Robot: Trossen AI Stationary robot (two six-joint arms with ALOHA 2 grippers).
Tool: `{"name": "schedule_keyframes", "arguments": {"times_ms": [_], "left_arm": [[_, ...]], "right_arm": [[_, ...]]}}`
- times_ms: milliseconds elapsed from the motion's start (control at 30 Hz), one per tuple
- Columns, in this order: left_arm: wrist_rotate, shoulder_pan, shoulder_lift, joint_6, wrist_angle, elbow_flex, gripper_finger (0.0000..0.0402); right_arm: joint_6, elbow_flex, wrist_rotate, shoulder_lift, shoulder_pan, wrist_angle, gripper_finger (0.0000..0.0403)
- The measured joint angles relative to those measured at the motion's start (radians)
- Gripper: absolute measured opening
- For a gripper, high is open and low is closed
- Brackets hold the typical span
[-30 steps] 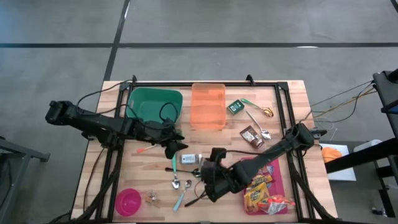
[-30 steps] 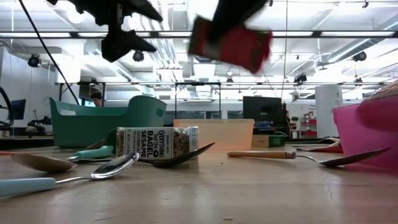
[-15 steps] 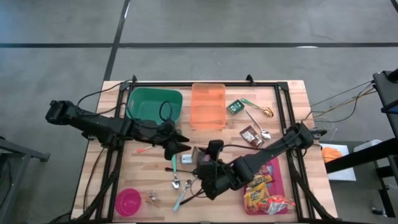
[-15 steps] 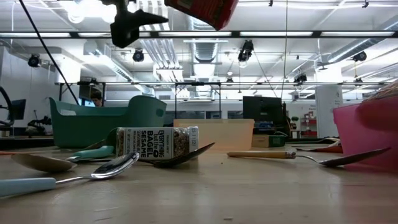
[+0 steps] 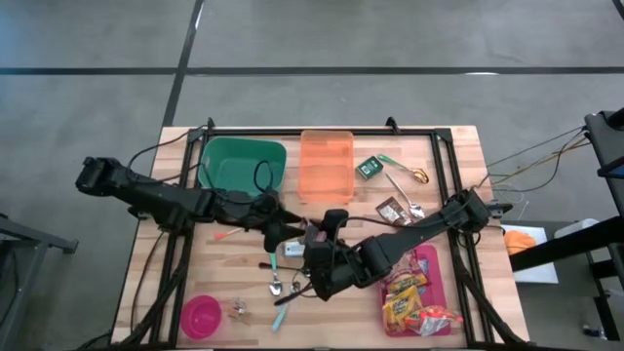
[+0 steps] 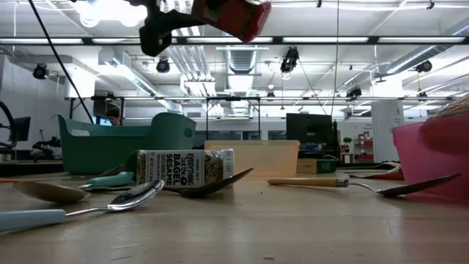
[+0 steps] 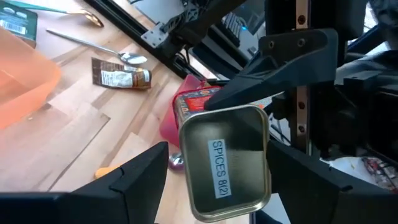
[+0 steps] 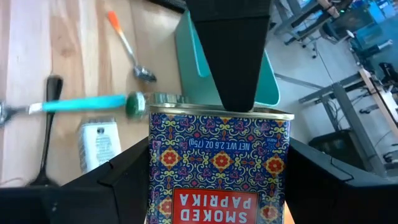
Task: Pick & Place Food Item
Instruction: Put the red seasoning can into the orange bin
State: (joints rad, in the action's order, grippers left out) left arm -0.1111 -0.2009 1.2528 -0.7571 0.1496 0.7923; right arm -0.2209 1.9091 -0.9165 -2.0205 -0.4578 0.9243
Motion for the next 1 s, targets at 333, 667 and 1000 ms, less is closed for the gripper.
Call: {"name": "schedule_keyframes", "arguments": {"times_ms": [333, 667, 1000], "left_arm": [[0.006, 0.006, 0.029, 0.049, -0.004, 0.058, 0.0275], [0.022, 0.005, 0.059, 0.045, -0.008, 0.06, 0.0275], [0.051, 0.005, 0.089, 0.042, -0.004, 0.062, 0.0231]], "right_arm": [[0.015, 0.002, -0.003, 0.0, 0.003, -0.023, 0.0275], [0.059, 0.0, -0.001, 0.001, 0.009, -0.064, 0.0275], [0.109, -0.001, 0.0, 0.001, 0.015, -0.092, 0.0275]]}}
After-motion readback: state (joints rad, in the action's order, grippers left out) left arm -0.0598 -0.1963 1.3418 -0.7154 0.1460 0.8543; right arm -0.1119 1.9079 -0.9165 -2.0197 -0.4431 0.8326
